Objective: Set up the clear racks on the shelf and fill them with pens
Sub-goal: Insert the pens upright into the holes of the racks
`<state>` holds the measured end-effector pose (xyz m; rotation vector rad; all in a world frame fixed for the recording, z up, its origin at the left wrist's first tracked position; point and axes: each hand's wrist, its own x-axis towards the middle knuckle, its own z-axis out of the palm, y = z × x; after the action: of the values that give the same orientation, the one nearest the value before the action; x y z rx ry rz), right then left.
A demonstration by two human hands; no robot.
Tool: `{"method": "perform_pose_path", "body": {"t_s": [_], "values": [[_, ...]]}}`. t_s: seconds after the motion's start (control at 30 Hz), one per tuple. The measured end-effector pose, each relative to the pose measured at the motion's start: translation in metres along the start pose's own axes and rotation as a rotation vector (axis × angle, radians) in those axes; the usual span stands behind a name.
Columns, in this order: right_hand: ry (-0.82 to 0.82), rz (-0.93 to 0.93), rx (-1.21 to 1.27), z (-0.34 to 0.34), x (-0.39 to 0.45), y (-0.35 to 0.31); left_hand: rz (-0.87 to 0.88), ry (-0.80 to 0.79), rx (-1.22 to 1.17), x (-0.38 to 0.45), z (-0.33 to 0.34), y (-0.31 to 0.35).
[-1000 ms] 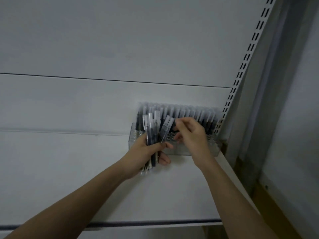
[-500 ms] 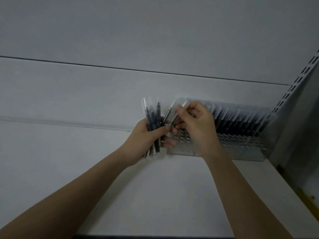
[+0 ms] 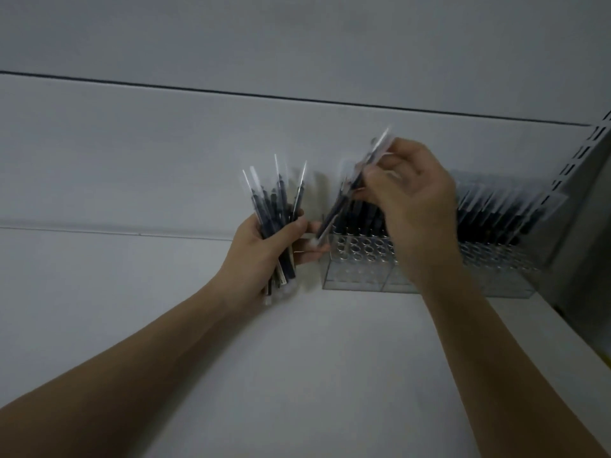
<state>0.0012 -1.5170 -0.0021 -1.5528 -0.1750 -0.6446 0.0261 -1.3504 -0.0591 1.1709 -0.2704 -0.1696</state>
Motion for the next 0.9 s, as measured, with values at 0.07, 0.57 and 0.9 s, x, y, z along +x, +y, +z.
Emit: {"method": "perform_pose_path", "body": {"t_s": [0.07,0.57,0.9], "values": [[0.092,-0.075,-0.054,-0.01,0.004,0.001,0.02,0.034,0.001,0.003,-0.003,-0.006],[0.06,-0.232,-0.391,-0.01,0.006,0.018,0.053,0.042,0.007,0.004,-0.002,-0.009],[-0.062,-0.116,-0.58,-0.003,-0.002,0.025,0.049,0.07,-0.081,0.001,0.003,-0.003]]}}
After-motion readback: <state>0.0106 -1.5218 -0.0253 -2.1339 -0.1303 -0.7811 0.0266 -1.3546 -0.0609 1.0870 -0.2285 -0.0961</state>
